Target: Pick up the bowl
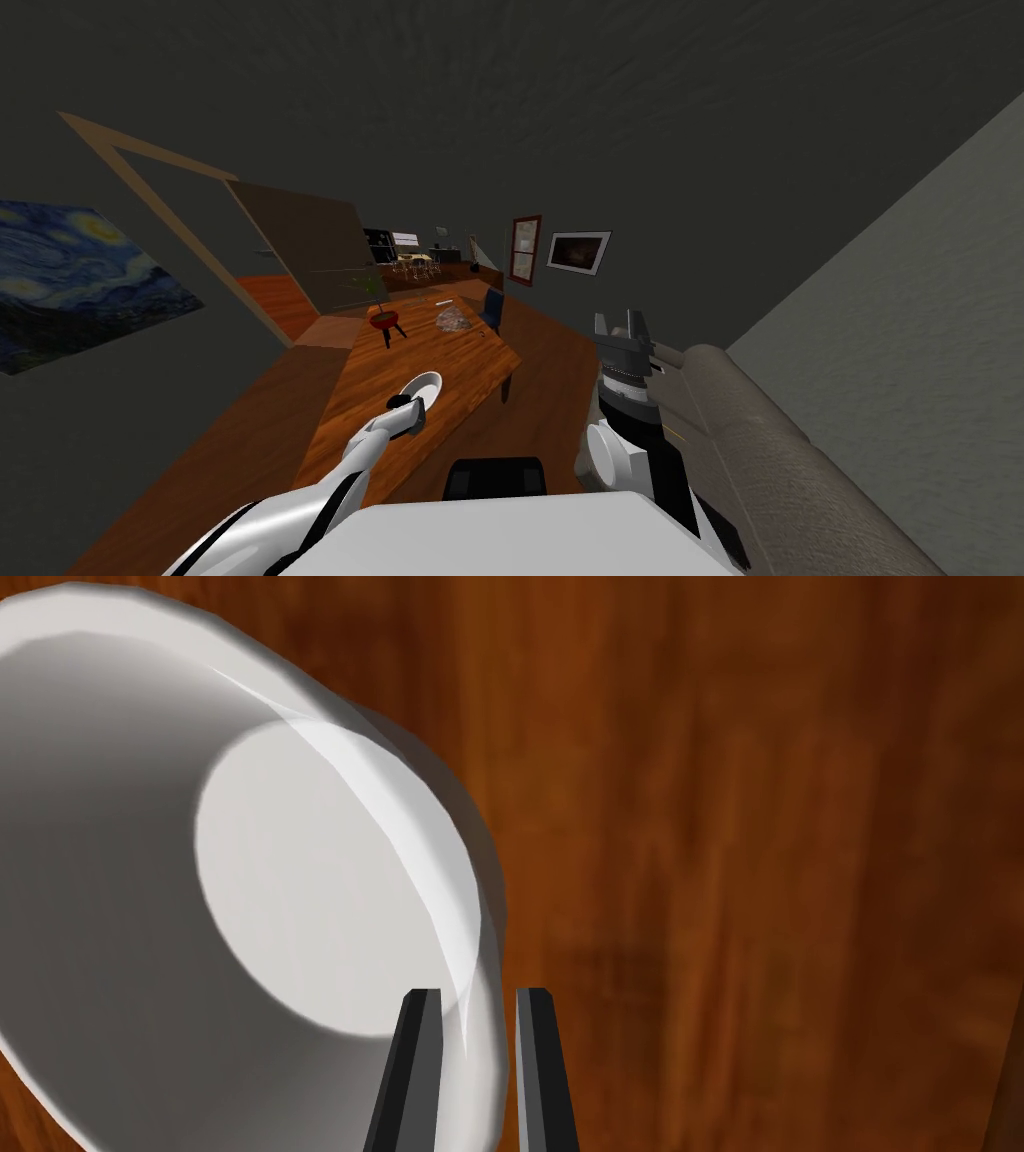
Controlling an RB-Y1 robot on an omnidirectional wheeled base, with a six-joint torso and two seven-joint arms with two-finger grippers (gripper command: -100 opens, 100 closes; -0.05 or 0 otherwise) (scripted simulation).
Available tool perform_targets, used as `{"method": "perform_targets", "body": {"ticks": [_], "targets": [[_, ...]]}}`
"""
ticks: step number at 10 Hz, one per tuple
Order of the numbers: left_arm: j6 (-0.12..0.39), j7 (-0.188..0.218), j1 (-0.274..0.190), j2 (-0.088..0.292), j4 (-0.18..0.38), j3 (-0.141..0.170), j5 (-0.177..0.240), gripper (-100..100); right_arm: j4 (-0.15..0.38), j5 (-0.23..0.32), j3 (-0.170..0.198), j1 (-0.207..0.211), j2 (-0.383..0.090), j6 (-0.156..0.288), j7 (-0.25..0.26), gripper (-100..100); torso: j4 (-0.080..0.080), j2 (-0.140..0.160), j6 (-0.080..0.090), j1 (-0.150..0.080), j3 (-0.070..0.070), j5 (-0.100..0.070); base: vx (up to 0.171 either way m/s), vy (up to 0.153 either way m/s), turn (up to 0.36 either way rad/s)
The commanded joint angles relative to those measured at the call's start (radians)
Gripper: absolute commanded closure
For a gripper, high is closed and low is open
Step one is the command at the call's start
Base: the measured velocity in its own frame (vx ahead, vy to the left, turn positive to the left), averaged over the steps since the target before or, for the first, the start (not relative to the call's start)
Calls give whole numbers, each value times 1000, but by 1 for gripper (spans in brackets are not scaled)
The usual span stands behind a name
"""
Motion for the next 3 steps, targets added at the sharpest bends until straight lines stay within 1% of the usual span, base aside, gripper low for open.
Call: {"method": "perform_targets", "body": {"ticks": [1, 2, 3], "targets": [[31, 2, -10, 13, -15, 2, 5, 100, 0, 0, 0, 0, 0, 0, 0, 0, 0, 0, 0, 0, 0, 0, -61, -35, -12], [24, 5, 2, 6, -26, 1, -2, 100, 0, 0, 0, 0, 0, 0, 0, 0, 1, 1, 0, -1, 1, -1, -30, -16, -3], [30, 6, 2, 7, -29, 1, -2, 0, 0, 0, 0, 0, 0, 0, 0, 0, 0, 0, -1, 0, 0, 0, 0, 0, 0]]}}
